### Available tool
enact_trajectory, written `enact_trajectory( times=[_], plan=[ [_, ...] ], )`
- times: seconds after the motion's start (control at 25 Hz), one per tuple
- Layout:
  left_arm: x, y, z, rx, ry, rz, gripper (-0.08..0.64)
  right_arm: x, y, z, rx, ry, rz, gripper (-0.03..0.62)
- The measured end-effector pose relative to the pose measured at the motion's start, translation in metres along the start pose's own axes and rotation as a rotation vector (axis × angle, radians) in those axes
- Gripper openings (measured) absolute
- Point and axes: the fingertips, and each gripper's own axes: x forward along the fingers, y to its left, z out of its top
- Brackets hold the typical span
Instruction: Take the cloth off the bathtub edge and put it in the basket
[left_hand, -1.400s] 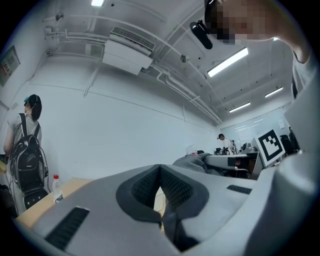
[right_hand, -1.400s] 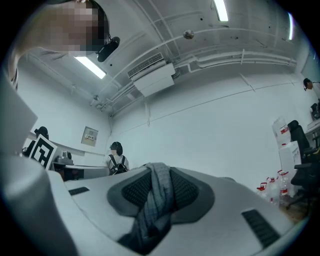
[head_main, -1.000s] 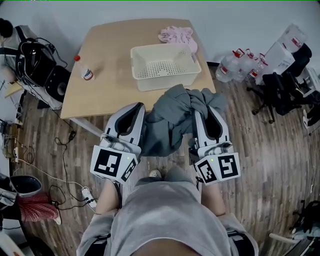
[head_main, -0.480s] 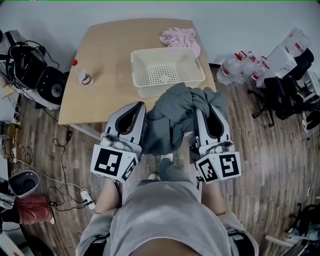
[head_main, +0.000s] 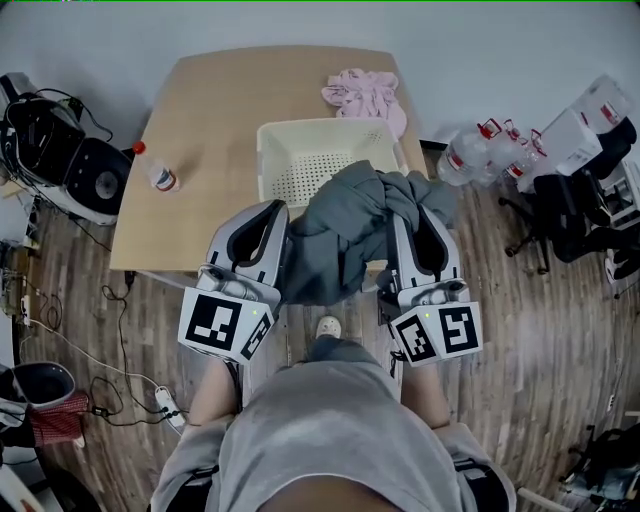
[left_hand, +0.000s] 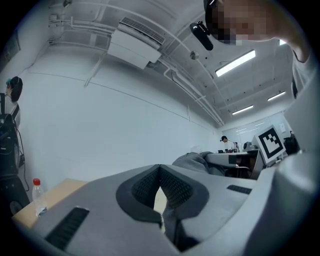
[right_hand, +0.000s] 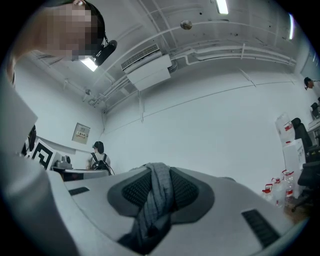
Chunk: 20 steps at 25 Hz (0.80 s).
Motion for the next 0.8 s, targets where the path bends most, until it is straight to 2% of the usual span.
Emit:
enact_trajectory(
  times=[0.32,0.8],
  plan=[
    [0.068,0.021,0.002,0.006,0.006,0.041,0.015,0.061,-0.048,0.008,0.014,0.002,0.04,0.11],
    [0.073,0.021,-0.006,0.026,0.006,0.127,0.014,0.078,-0.07,0.007,0.052,-0.026,0.103,0.11]
  ],
)
